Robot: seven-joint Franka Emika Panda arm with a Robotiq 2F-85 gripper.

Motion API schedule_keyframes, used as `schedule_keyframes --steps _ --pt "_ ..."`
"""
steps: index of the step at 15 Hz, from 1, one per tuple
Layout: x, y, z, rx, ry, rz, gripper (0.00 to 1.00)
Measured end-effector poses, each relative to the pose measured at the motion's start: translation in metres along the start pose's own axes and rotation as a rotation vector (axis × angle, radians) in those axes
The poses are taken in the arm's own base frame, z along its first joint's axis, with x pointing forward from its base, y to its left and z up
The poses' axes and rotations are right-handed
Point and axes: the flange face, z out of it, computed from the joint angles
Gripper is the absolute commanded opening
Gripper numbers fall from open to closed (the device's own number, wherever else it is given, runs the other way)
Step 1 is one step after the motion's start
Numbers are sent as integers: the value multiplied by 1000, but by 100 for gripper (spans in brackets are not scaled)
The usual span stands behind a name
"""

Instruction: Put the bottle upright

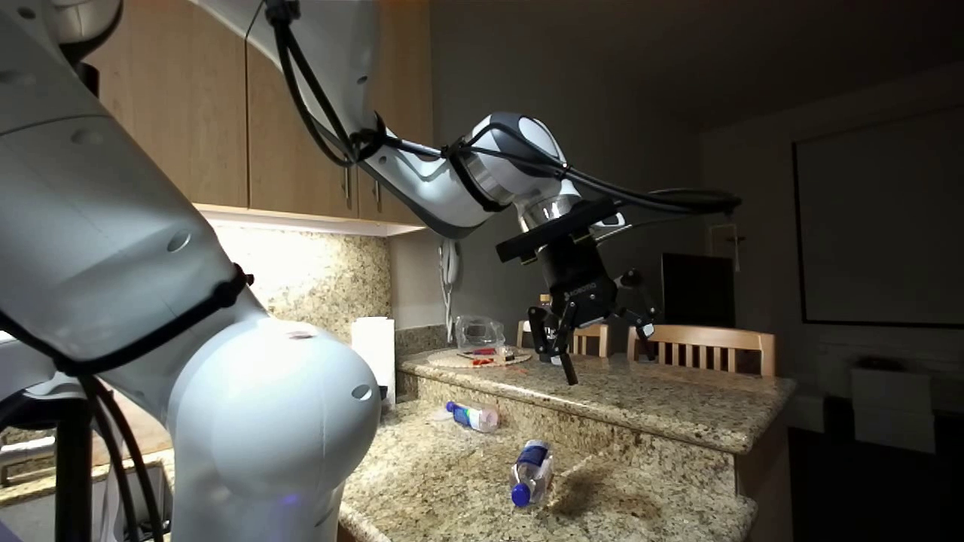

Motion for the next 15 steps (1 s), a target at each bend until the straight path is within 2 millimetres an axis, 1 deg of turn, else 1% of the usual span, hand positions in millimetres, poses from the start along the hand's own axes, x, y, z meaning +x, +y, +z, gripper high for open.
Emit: schedule_keyframes --steps 10,12,15 --pt "1 -1 2 18 8 2 100" --pt "7 -7 9 60 39 1 100" --pt "19 -24 23 109 100 -12 100"
